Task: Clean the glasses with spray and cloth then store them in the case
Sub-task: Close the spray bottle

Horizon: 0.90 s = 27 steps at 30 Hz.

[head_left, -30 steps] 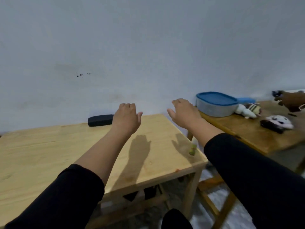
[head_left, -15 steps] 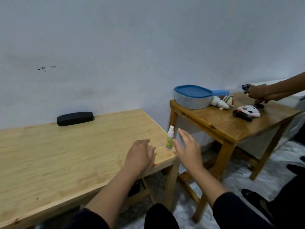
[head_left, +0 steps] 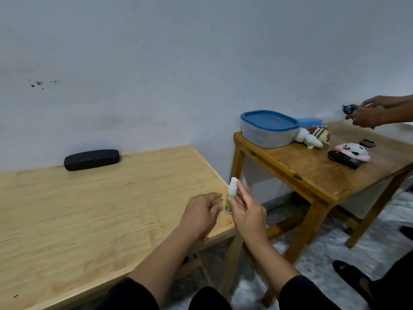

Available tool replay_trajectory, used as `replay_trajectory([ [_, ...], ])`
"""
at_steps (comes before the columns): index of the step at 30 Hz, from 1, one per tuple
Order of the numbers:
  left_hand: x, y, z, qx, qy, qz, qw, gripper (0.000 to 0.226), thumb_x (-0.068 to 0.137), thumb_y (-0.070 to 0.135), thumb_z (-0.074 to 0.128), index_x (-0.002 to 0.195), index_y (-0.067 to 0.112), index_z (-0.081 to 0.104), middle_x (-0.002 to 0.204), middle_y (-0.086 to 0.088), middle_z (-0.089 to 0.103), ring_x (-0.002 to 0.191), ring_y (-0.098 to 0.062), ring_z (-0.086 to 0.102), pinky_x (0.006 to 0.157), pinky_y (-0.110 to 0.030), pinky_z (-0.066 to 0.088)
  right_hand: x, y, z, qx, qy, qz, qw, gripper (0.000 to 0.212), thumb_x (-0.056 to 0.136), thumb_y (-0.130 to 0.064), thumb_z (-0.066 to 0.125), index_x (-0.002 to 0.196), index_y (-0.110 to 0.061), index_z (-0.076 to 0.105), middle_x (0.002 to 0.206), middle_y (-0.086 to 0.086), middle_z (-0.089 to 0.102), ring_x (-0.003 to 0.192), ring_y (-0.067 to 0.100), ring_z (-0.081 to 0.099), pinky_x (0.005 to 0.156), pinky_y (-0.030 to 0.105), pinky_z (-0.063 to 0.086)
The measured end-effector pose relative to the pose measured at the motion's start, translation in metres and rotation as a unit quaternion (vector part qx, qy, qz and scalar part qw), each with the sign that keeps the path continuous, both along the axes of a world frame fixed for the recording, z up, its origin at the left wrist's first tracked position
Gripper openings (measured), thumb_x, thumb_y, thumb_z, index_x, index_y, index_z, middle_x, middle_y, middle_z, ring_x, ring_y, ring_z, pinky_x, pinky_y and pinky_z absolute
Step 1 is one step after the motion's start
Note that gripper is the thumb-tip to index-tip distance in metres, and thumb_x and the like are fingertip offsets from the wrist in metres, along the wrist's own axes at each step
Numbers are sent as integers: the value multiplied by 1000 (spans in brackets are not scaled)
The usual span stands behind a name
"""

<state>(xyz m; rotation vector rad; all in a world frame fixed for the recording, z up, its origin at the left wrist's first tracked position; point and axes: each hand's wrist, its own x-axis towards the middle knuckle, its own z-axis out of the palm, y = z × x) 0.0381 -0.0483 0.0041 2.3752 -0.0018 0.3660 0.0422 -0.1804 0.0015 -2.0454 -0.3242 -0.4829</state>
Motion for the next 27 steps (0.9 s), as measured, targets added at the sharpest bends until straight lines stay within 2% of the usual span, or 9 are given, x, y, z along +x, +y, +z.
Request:
replay_trajectory([
  [4,4,-1,0,-34,-13,9,999,27,88,25,58,115,23,63,111,3,68,97,-10,61,86,-26,50,5,-2,-1,12,5,10,1000,54,86,-14,64,137,-20,44,128,7,60,110,13,61,91,28,53],
  [7,4,0,5,-143,-16,40,989,23,89,19,58,111,24,64,106,6,68,88,1,60,71,-8,44,7,-4,-2,0,-10,10,1000,52,87,-14,62,136,-19,45,123,7,60,104,15,62,85,37,57],
  [10,9,9,20,-216,-64,56,973,25,86,21,62,111,26,62,101,9,68,93,-2,61,73,-5,42,7,-4,-2,-10,-19,17,1000,50,88,-17,62,135,-20,47,114,4,60,95,17,63,76,40,59],
  [13,12,15,39,-270,-94,42,957,27,83,25,66,108,28,56,96,11,70,90,4,62,73,-3,43,8,-3,-1,-32,-27,33,999,50,88,-20,62,135,-22,47,115,3,61,94,16,63,75,41,59],
  [18,10,8,51,-241,-96,-9,966,33,84,25,65,114,28,51,98,11,70,92,4,62,72,-1,43,5,3,6,-19,-20,55,998,61,87,-23,63,137,-41,33,117,-4,60,101,11,63,83,37,58],
  [20,10,7,50,-226,-90,-26,970,37,84,23,66,116,29,49,97,10,71,90,5,62,72,2,41,4,3,9,-16,-17,59,998,64,87,-21,63,134,-45,28,111,-9,56,100,9,62,85,24,55],
  [23,7,4,47,-198,-81,-55,975,40,82,22,67,117,30,49,95,10,71,86,9,61,74,3,40,5,1,12,-15,-16,76,997,66,87,-15,62,134,-46,27,114,-13,51,100,-2,56,80,0,43],
  [25,5,3,45,-174,-77,-76,979,40,83,23,67,118,29,50,96,11,70,87,8,60,77,1,42,5,1,12,-11,-20,98,995,67,88,-11,60,133,-50,29,123,-16,46,104,-9,51,86,4,45],
  [27,4,4,41,-141,-67,-92,983,34,85,25,63,118,26,53,102,7,70,95,0,62,84,-8,46,5,1,10,-11,-25,106,994,66,88,-9,59,130,-51,33,126,-15,46,109,-4,52,91,16,50],
])
